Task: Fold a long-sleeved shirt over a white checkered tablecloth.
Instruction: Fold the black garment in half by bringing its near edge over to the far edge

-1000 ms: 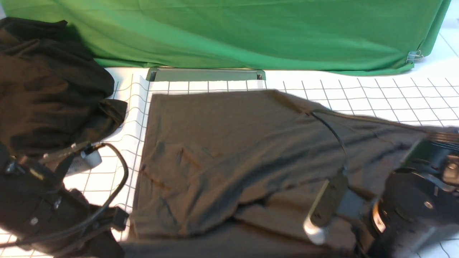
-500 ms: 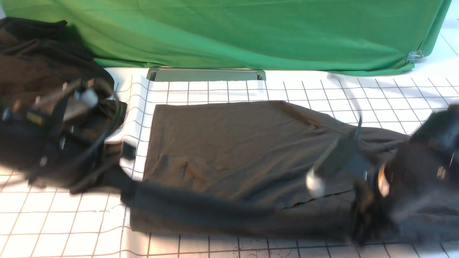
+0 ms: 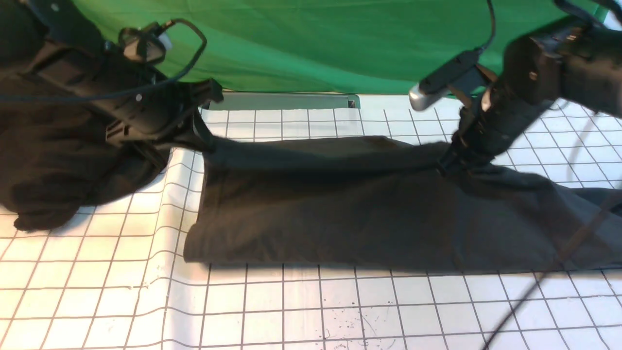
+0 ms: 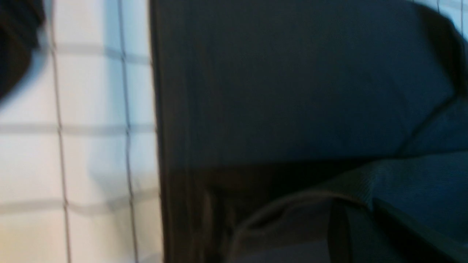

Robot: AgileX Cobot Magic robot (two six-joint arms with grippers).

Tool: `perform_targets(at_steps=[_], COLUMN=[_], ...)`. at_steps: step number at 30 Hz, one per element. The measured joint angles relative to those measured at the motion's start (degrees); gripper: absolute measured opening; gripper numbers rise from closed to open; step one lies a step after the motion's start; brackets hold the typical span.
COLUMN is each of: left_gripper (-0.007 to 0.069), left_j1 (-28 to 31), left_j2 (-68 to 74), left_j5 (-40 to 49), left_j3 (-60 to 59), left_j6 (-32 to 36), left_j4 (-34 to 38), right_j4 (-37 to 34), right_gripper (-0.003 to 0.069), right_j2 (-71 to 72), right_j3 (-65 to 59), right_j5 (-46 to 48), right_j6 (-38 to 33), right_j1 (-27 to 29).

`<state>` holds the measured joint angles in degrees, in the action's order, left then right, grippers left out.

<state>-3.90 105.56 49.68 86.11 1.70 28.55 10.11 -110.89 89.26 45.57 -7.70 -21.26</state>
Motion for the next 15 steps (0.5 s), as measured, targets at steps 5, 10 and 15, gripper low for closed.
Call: perform_targets(at_steps=[5, 10, 15], left_gripper=[0.0004, 0.0004, 0.0006], left_j1=[1.98, 2.62, 2.88], left_j2=[8.51, 14.16, 18.64], left_j5=[-0.13, -2.55, -6.46], left_j3=[7.01, 9.76, 10.08], left_j6=[-0.04, -0.11, -0.22], left_j4=[0.21, 0.42, 0.48], right_j4=[-0.25, -0.25, -0.01], right_gripper=[0.0025, 0.0033, 0.0095], right_j2=[-8.01, -13.23, -17.49], right_j3=[9.10, 12.97, 13.36], right_j5=[-0.21, -2.77, -8.63], right_j6=[-0.67, -0.86, -0.86], right_j1=[0.60, 0.79, 0.79])
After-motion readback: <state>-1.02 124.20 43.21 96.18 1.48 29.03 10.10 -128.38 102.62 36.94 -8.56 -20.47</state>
